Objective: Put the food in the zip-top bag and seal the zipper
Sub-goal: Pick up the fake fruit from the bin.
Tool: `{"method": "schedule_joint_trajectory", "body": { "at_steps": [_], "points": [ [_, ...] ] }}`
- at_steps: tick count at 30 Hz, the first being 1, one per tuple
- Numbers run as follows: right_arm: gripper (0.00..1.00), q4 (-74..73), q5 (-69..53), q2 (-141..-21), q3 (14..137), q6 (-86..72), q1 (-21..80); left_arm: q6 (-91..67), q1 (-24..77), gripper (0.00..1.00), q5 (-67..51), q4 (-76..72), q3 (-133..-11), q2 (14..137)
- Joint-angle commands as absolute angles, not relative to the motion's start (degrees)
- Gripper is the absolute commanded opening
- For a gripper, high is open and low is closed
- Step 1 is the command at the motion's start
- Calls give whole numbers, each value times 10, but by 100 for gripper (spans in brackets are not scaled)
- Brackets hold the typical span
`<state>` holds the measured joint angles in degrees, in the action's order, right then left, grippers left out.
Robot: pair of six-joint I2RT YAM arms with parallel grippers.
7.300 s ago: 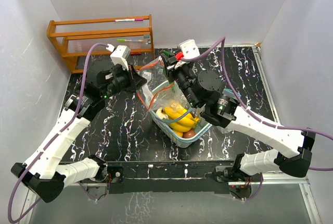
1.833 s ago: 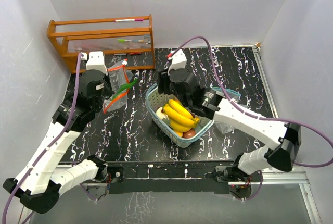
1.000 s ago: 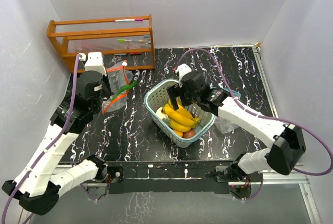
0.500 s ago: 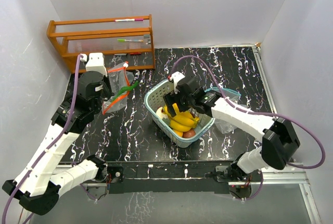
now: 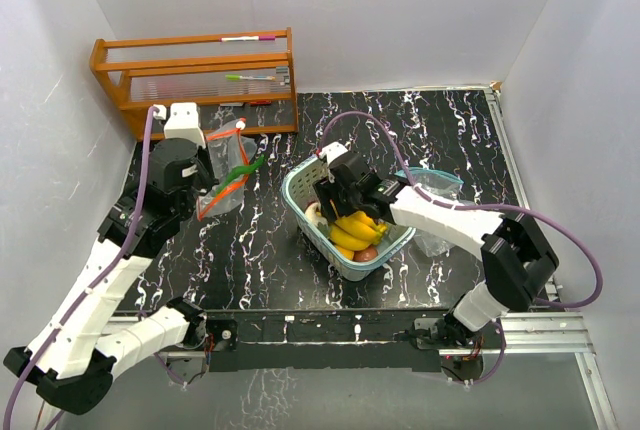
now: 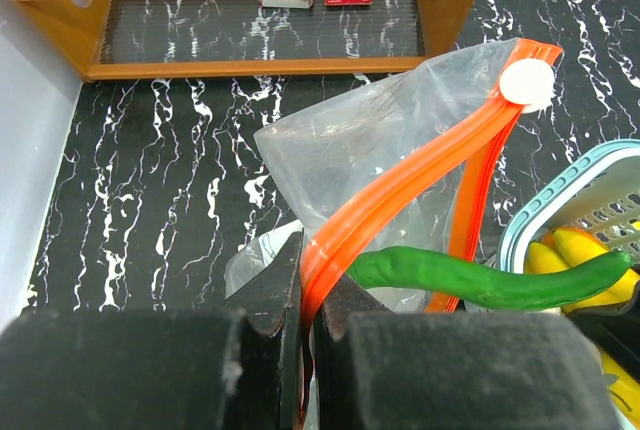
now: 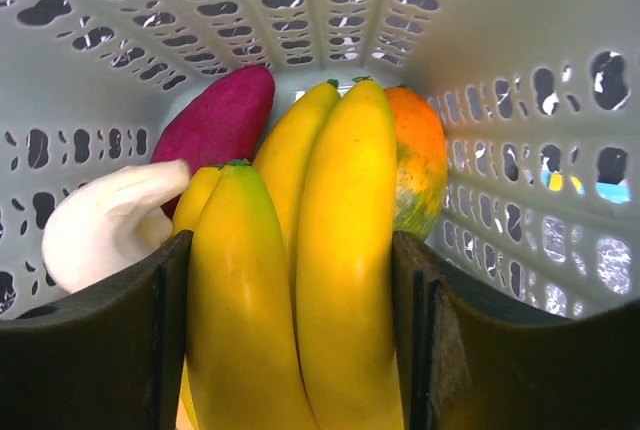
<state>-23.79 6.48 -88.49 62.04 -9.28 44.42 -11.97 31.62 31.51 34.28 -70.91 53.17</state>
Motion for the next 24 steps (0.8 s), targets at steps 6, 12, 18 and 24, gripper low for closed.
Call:
{"method": "schedule_joint_trajectory", "body": {
  "at_steps": [6, 12, 18, 24],
  "points": [
    [14, -304, 125, -826, 660, -105, 444, -114, 316, 0, 319, 332, -701, 521],
    [12, -277, 85, -732, 671, -108, 443, -115, 316, 0, 319, 334, -702, 525],
    [11, -242, 57, -670, 646, -130, 443, -124, 316, 0, 303, 331, -698, 530],
    [10, -151, 65, -596, 592, -164, 443, -131, 316, 0, 289, 326, -688, 540]
  ]
}}
